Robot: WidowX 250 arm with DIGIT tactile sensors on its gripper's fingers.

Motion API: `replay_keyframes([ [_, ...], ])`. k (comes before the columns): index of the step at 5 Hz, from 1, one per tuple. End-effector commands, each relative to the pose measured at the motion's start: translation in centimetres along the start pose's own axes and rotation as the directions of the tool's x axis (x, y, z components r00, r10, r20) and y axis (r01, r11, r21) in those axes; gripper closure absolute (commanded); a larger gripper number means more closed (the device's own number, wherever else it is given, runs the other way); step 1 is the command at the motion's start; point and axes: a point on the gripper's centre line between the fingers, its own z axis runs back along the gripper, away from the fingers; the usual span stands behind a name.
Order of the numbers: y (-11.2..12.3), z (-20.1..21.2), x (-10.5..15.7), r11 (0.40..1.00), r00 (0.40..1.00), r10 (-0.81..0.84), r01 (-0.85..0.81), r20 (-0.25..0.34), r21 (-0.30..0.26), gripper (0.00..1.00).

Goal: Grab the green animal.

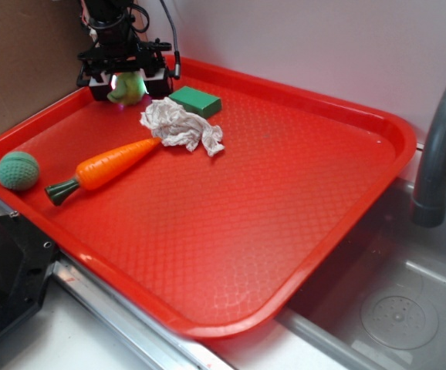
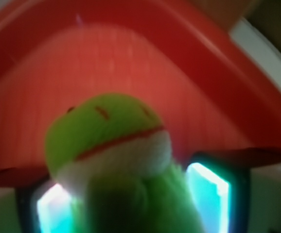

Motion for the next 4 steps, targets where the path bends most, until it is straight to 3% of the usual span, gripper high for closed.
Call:
replay_keyframes([
  [1, 1.3, 1.7, -0.7, 0.999, 0.999, 0.038, -0.038, -0.021, -0.015, 1.0],
  [2, 0.7, 4.7, -1.0, 0.999, 0.998, 0.046, -0.046, -0.038, -0.006, 1.0],
  [4, -0.9, 12.3, -4.3, 0.989, 0.986, -0.099, 0.083, -0.135, -0.122, 1.0],
])
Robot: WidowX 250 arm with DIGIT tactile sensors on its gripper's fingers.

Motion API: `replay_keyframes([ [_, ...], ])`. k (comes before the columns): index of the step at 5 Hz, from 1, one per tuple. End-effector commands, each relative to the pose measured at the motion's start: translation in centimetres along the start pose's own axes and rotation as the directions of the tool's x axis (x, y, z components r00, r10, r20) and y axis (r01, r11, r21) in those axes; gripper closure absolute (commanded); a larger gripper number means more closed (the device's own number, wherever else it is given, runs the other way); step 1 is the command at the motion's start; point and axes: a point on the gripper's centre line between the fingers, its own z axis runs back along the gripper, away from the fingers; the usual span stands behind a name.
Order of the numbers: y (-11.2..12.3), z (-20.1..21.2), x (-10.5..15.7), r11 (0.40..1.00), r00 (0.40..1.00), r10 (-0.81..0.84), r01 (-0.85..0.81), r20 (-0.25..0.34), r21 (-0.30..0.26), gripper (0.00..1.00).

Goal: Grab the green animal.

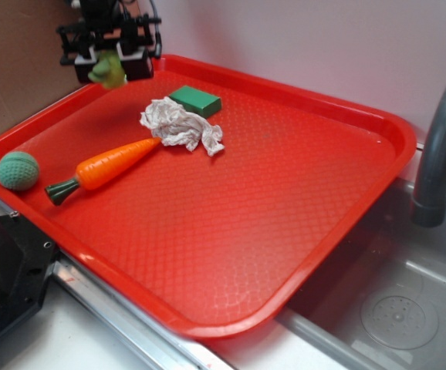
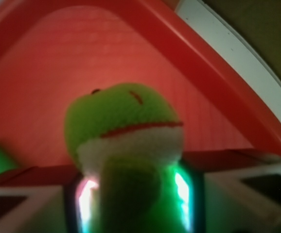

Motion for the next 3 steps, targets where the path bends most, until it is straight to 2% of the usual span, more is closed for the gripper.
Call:
replay_keyframes([
  [1, -0.4, 7.9, -5.0, 0.962, 0.974, -0.228, 0.222, -0.019, -0.157, 1.0],
  [2, 0.0, 10.8, -8.4, 0.923, 0.941, -0.338, 0.323, -0.035, -0.209, 1.0],
  [3, 0.7, 11.9, -10.0, 0.897, 0.916, -0.399, 0.381, -0.037, -0.225, 1.0],
])
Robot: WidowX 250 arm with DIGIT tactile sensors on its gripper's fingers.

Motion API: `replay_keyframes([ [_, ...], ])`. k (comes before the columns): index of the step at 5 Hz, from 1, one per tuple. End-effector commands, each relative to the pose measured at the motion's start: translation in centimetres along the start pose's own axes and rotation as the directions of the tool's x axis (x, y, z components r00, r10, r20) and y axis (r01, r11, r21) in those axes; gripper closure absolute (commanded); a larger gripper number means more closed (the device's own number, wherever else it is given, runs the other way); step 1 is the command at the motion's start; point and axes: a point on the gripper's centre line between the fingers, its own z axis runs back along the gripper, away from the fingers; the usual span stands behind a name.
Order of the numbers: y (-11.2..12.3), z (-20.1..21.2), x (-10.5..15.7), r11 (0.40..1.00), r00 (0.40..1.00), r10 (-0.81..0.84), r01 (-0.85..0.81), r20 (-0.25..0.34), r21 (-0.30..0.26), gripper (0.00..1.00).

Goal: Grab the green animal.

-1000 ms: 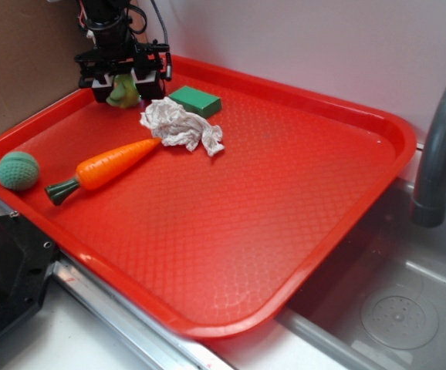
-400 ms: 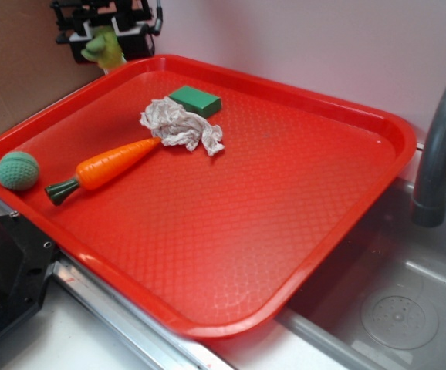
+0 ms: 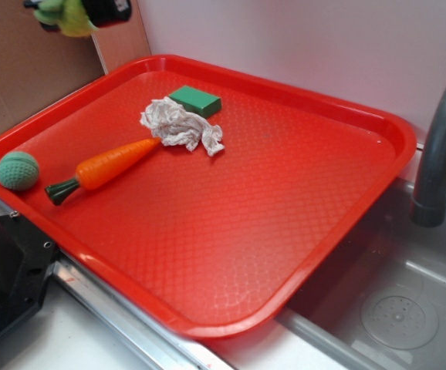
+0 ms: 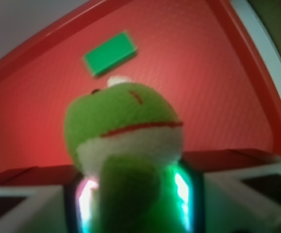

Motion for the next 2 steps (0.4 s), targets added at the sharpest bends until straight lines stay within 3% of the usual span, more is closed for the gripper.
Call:
replay_keyframes([
  [1, 1.9, 2.2, -1.9, 0.998, 0.999, -0.047, 0.046, -0.019, -0.032, 1.0],
  [2, 2.5, 1.9, 0.2, 1.0, 0.999, -0.014, 0.014, -0.029, 0.002, 1.0],
])
